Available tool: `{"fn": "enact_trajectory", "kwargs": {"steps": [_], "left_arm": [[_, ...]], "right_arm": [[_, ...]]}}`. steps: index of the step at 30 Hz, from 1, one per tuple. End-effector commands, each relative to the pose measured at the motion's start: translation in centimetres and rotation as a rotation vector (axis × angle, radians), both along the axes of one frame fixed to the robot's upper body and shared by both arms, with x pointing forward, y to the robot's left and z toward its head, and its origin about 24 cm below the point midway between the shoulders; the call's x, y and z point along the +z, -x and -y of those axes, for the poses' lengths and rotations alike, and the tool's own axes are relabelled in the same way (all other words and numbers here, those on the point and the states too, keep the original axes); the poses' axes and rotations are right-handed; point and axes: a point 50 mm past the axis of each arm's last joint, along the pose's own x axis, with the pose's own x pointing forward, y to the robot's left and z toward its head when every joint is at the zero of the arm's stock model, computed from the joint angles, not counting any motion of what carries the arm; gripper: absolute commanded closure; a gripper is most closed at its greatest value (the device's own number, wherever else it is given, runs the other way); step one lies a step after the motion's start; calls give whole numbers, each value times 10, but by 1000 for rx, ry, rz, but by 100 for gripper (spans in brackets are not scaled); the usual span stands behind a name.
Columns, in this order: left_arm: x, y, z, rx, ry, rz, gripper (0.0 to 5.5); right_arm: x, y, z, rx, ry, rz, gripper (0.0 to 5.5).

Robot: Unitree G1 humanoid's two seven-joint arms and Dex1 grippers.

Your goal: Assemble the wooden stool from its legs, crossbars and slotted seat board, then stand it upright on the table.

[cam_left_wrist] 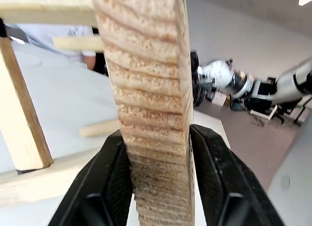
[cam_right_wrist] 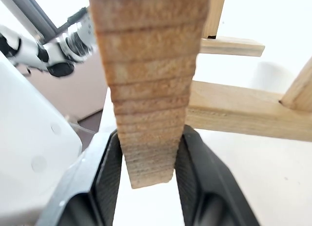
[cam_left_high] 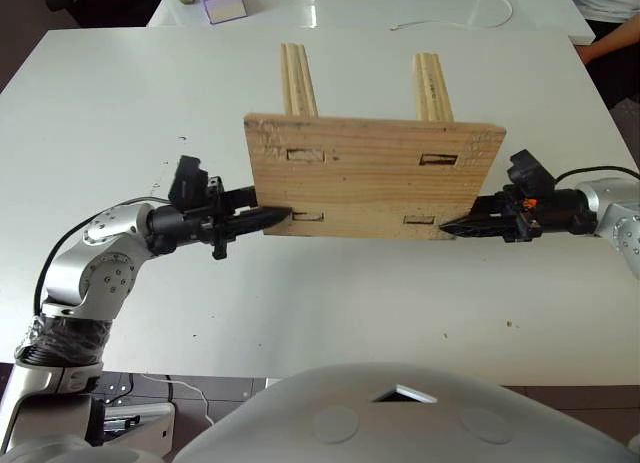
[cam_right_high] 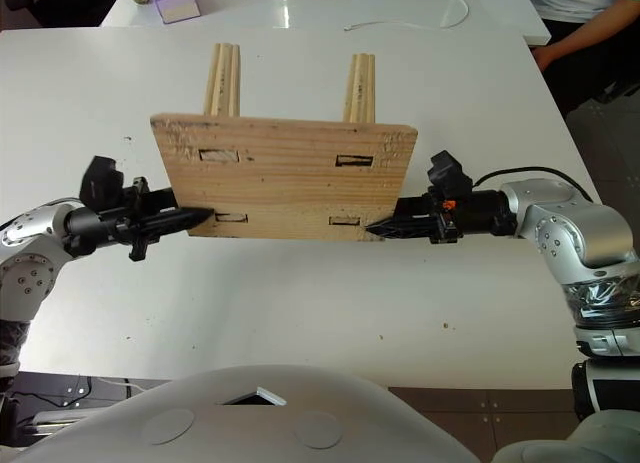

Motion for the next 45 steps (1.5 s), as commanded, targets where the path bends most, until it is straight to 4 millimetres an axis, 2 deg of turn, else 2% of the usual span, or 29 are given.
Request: {"fn": "enact_trajectory", "kwargs": {"steps": [1,4,9,14,17,20,24,26,28,30,32,34,37,39,40,42,45], "left_arm": [[99,3,23,493,967,-376,386],[100,1,27,524,993,-459,386],[88,-6,31,618,987,-630,387],[74,-16,31,748,971,-806,393],[65,-22,33,823,960,-917,403],[61,-32,33,872,958,-991,406],[46,-52,36,999,915,-1114,416],[36,-59,39,1054,880,-1154,416],[28,-66,43,1097,831,-1142,416],[16,-70,46,1125,708,-1023,416],[1,-71,45,1132,618,-947,416],[-10,-69,41,1125,596,-932,414],[-12,-68,38,1112,595,-893,413],[-5,-69,36,1088,614,-832,351],[-1,-70,35,1077,629,-803,332],[8,-72,33,1060,658,-761,293],[17,-76,32,1036,680,-728,265]], "right_arm": [[130,27,-77,-391,-1083,-95,409],[143,23,-76,-491,-1228,-166,409],[161,15,-66,-588,-1332,-230,409],[163,-2,-52,-744,-1368,-361,409],[155,-19,-49,-847,-1327,-479,409],[142,-34,-56,-934,-1249,-605,409],[104,-56,-75,-1145,-1027,-743,409],[87,-63,-76,-1235,-964,-769,409],[74,-67,-76,-1292,-931,-783,415],[53,-65,-79,-1335,-856,-778,419],[33,-63,-79,-1364,-789,-768,421],[21,-61,-78,-1381,-752,-748,421],[20,-59,-79,-1366,-755,-695,421],[22,-60,-79,-1363,-762,-636,421],[25,-61,-78,-1363,-767,-606,384],[31,-62,-76,-1352,-797,-560,355],[47,-63,-75,-1311,-870,-505,329]]}}
